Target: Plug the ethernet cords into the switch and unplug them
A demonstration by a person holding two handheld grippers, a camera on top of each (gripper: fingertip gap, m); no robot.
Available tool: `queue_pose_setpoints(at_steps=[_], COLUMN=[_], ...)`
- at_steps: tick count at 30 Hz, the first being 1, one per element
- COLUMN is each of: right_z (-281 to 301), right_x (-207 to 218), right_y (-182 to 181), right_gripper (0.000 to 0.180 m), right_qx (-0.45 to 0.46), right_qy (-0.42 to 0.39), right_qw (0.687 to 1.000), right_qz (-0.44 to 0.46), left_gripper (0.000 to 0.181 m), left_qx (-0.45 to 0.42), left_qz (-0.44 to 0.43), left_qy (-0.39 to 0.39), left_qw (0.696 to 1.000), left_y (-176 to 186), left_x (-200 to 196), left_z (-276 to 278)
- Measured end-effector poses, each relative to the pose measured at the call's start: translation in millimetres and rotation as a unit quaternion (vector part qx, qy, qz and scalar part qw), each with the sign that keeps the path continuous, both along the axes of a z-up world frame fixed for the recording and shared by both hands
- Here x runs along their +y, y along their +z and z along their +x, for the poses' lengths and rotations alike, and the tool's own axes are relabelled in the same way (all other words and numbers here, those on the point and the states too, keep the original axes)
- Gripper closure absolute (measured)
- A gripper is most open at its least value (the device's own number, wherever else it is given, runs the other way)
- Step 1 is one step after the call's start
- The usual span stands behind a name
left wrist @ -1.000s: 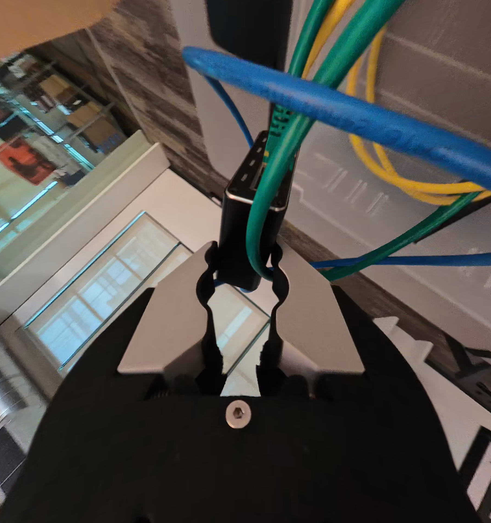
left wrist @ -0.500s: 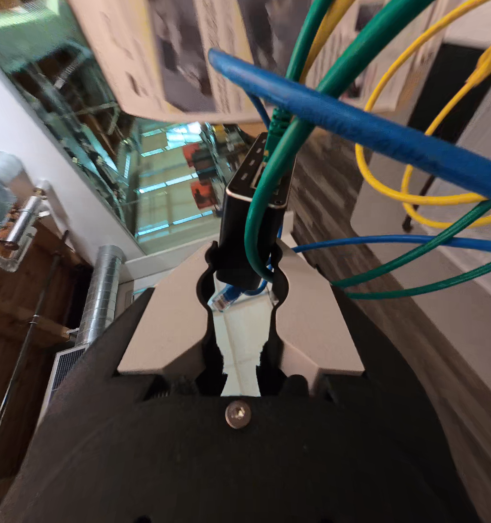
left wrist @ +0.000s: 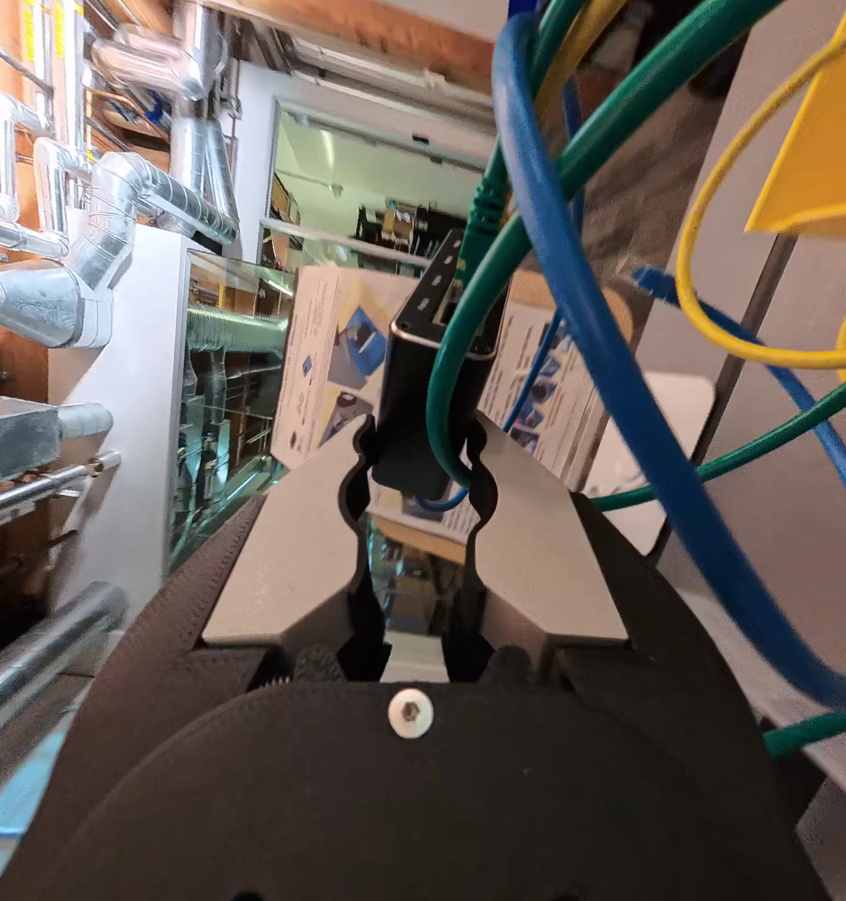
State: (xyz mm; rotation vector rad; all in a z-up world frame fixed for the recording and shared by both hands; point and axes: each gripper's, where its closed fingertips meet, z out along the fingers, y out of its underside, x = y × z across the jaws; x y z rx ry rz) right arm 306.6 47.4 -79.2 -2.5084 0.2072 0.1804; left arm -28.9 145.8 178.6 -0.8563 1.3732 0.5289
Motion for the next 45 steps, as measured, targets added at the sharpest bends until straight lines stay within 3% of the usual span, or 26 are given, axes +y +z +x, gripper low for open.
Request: queue_pose_setpoints(at_steps=[3,4,7,9,15,18,20,23,26,29,31,34,39,45], right_z=[1.8,-0.6,7.2,21.3,45.9,60.5,62.7,20.9,-96.5,-229.4,-274.1,-297.8,-273.3,-285.0], right_x=[7.6,8.1,10.0,7.7,-1.2,-7.3,0.2,32.5,57.2,51.5,47.8,45.4,37.5,11.9], right_y=[-17.3,-23.8,-29.1,-29.1,-29.2,-13.6,24.1,116.1,198.7,217.1,209.9,199.0,219.0,236.8], right_gripper=[0.137,0.154,0.169,0.175,0.176,0.153,0.144,0.128,0.113,0.107,0.114,0.115,0.124,0.129], right_qx=[0.053,0.068,0.071,0.026,0.028,-0.027,-0.083,-0.190,-0.274,-0.296,-0.318,-0.325,-0.351,-0.216], right_qy=[-0.025,-0.024,-0.048,-0.049,-0.096,-0.125,-0.132,-0.054,0.128,0.326,0.384,0.421,0.371,0.401], right_qw=[0.998,0.997,0.995,0.998,0.995,0.991,0.987,0.960,0.869,0.753,0.709,0.694,0.705,0.707], right_qz=[-0.018,-0.031,-0.041,-0.039,-0.030,-0.032,0.027,0.199,0.391,0.489,0.499,0.486,0.492,0.541], left_gripper=[0.144,0.145,0.145,0.145,0.144,0.144,0.144,0.145,0.144,0.144,0.144,0.144,0.144,0.144], left_qx=[-0.056,-0.073,-0.098,-0.107,-0.095,-0.113,-0.125,-0.132,-0.125,-0.108,-0.085,-0.053,-0.052,-0.092], left_qz=[-0.017,-0.022,-0.019,-0.015,-0.014,-0.013,-0.014,-0.023,-0.061,-0.125,-0.169,-0.215,-0.225,-0.305], left_qy=[-0.039,-0.047,-0.069,-0.059,-0.062,-0.079,-0.097,-0.120,-0.157,-0.204,-0.228,-0.239,-0.231,-0.260], left_qw=[0.998,0.996,0.993,0.992,0.993,0.990,0.987,0.984,0.978,0.965,0.955,0.945,0.945,0.911], left_y=[-13.9,-18.9,-34.5,-42.9,-55.1,-46.6,-40.8,-36.0,-38.7,-47.0,-55.6,-66.5,-65.7,-62.9], left_x=[-4.3,-4.2,-2.8,2.9,17.1,15.4,11.1,4.2,-5.7,-18.4,-26.2,-33.0,-33.0,-33.8], left_z=[7.8,9.6,12.5,8.7,-5.2,-11.4,-14.6,-18.9,-19.5,-18.8,-20.7,-27.2,-32.1,-22.9])
